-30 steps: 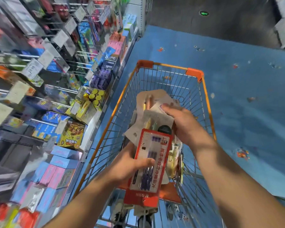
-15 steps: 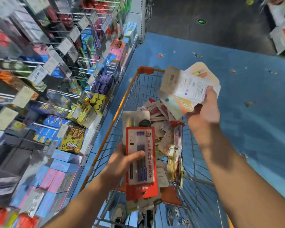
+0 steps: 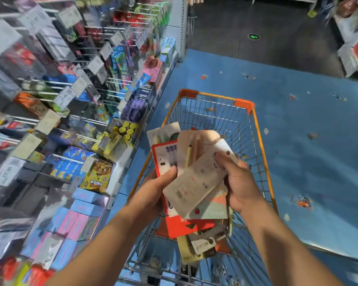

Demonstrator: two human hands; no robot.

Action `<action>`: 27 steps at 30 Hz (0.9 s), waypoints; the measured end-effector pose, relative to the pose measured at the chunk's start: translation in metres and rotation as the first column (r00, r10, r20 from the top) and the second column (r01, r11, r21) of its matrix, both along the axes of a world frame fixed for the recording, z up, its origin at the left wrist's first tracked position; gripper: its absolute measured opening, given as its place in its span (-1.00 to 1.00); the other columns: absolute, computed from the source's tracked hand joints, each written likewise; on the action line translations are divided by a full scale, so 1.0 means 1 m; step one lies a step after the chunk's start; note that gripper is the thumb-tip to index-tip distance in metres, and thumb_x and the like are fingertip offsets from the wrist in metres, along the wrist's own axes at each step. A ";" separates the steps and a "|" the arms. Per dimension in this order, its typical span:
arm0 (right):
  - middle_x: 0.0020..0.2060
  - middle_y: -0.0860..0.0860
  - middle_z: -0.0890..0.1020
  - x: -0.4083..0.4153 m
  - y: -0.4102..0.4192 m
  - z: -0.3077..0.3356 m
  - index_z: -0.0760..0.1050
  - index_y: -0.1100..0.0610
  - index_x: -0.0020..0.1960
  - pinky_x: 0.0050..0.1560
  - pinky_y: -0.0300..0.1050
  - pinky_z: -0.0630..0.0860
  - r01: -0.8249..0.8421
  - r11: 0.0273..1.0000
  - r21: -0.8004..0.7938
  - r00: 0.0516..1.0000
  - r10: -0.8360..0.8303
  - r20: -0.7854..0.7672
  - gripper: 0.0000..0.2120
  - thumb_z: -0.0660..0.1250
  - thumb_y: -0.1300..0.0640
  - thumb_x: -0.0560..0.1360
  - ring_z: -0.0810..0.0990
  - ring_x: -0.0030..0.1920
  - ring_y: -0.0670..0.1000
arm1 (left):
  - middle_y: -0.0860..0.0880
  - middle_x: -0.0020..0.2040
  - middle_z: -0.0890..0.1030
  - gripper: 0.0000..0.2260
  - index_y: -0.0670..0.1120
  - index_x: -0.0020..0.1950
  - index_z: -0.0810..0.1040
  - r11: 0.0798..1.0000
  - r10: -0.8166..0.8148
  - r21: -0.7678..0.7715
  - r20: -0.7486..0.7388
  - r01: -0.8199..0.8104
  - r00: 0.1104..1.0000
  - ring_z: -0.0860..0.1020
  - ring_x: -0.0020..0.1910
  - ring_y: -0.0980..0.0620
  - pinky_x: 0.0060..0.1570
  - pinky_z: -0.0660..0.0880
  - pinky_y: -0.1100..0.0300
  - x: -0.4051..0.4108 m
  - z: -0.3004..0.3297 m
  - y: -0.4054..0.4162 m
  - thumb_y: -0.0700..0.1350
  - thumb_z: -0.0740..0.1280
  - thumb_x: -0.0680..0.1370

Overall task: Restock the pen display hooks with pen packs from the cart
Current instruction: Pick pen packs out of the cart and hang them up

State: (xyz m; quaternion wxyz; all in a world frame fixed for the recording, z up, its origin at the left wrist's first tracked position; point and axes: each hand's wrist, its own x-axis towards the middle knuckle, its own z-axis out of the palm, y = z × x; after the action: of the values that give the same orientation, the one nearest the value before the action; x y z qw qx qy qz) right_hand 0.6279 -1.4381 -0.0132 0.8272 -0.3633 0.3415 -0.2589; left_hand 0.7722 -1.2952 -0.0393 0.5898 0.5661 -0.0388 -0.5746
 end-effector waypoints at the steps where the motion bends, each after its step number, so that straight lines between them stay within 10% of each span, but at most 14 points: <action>1: -0.06 0.13 0.73 0.002 0.003 0.003 0.74 0.04 0.00 -0.02 0.04 0.65 -0.011 0.999 -0.037 1.000 0.011 -0.017 -0.82 0.41 0.18 0.45 0.70 -0.08 0.09 | -0.18 0.15 0.71 -0.52 -0.04 0.30 0.58 1.000 0.010 0.000 -0.022 -0.010 1.000 0.69 0.13 -0.25 0.04 0.62 -0.12 0.000 0.002 0.003 0.19 0.47 0.48; 6: -0.02 0.20 0.71 0.010 0.021 0.011 0.64 0.23 0.15 -0.02 0.05 0.63 -0.031 0.982 -0.184 0.990 0.005 -0.139 -0.66 0.54 0.11 0.44 0.70 -0.08 0.14 | -0.23 0.07 0.66 -0.40 -0.04 0.07 0.61 0.999 -0.002 -0.040 -0.118 -0.003 0.993 0.66 0.07 -0.25 0.13 0.51 -0.16 0.002 0.010 0.019 0.29 0.65 0.23; 9: -0.05 0.23 0.70 0.013 0.036 0.012 0.59 0.31 0.20 -0.03 0.11 0.61 -0.034 0.992 -0.123 0.983 0.012 -0.181 -0.48 0.57 0.01 0.37 0.69 -0.09 0.20 | -0.21 0.00 0.68 -0.57 -0.11 0.10 0.65 0.995 -0.034 -0.098 -0.188 0.016 0.982 0.70 -0.09 -0.16 -0.09 0.59 0.02 0.001 0.023 0.032 0.21 0.47 0.45; 13: -0.16 0.10 0.73 0.019 0.055 0.014 0.59 0.19 0.10 -0.05 0.00 0.62 0.077 0.986 -0.145 0.972 -0.106 -0.208 -0.73 0.54 0.15 0.45 0.70 -0.16 0.06 | -0.09 -0.26 0.72 -0.86 -0.16 -0.04 0.64 0.994 0.034 -0.091 -0.189 -0.052 0.981 0.70 -0.33 0.02 -0.25 0.59 0.12 -0.012 0.031 0.039 -0.13 0.32 0.56; 17: -0.23 0.03 0.68 0.024 0.070 0.016 0.55 0.17 0.08 -0.25 -0.23 0.59 0.133 0.980 -0.148 0.963 -0.163 -0.216 -0.90 0.41 0.24 0.58 0.66 -0.29 -0.10 | -0.15 -0.24 0.70 -0.78 -0.13 -0.26 0.75 0.991 0.089 -0.073 -0.242 -0.110 0.966 0.69 -0.34 -0.07 -0.15 0.56 0.00 -0.017 0.038 0.040 -0.02 0.39 0.41; 23: -0.04 0.11 0.72 0.020 0.084 0.021 0.63 0.14 0.17 0.13 0.10 0.57 0.150 0.980 -0.135 0.960 -0.176 -0.215 -0.74 0.48 0.06 0.52 0.66 0.01 0.13 | -0.11 -0.47 0.58 -0.75 -0.15 -0.21 0.47 0.986 0.169 0.039 -0.273 -0.164 0.947 0.59 -0.55 -0.03 -0.55 0.54 0.19 -0.020 0.037 0.044 -0.17 0.26 0.67; 27: 0.05 0.20 0.72 0.017 0.088 0.027 0.62 0.21 0.24 0.02 0.00 0.62 0.113 0.992 -0.054 0.987 -0.118 -0.112 -0.73 0.30 0.10 0.64 0.70 0.02 0.17 | -0.24 -0.39 0.60 -0.75 -0.28 -0.12 0.53 0.993 0.113 0.017 -0.316 -0.113 0.942 0.58 -0.56 -0.15 -0.64 0.49 0.15 -0.012 0.038 0.055 -0.07 0.39 0.43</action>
State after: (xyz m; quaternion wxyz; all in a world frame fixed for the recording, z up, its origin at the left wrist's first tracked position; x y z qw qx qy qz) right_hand 0.6446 -1.3505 0.0142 0.7809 -0.3768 0.4029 -0.2930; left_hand 0.7598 -1.2402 -0.0008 0.6207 0.4677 0.0884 -0.6230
